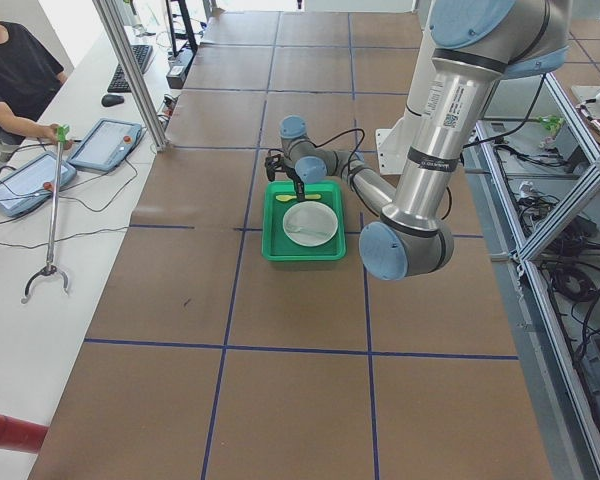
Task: Place spoon
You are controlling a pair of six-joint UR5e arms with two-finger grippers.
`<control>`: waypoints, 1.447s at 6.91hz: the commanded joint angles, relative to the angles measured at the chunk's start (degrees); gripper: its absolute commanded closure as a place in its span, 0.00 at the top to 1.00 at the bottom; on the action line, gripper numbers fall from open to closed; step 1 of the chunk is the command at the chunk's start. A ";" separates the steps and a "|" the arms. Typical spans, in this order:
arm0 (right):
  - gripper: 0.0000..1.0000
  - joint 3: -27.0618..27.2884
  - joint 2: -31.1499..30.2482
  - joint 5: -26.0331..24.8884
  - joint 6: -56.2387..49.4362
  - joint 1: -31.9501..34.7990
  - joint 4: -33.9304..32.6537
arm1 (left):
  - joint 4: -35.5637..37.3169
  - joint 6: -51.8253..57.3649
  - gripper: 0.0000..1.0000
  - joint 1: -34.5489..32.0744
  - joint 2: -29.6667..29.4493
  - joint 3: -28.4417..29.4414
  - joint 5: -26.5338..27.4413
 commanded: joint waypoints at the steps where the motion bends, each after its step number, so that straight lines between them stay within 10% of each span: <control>1: 1.00 0.01 0.04 0.03 0.00 0.00 0.00 | 0.87 9.54 0.85 -8.20 3.97 -3.80 -0.28; 3: 1.00 0.01 0.04 0.03 0.00 0.00 0.00 | 3.93 28.55 0.84 -23.02 10.99 -4.78 -10.50; 7: 1.00 0.01 0.04 0.03 0.00 0.00 0.00 | 15.82 78.13 0.84 -51.51 20.79 3.19 -11.89; 10: 1.00 0.01 0.04 0.03 0.00 0.00 0.00 | 22.15 76.82 1.00 -57.65 19.82 2.52 -12.68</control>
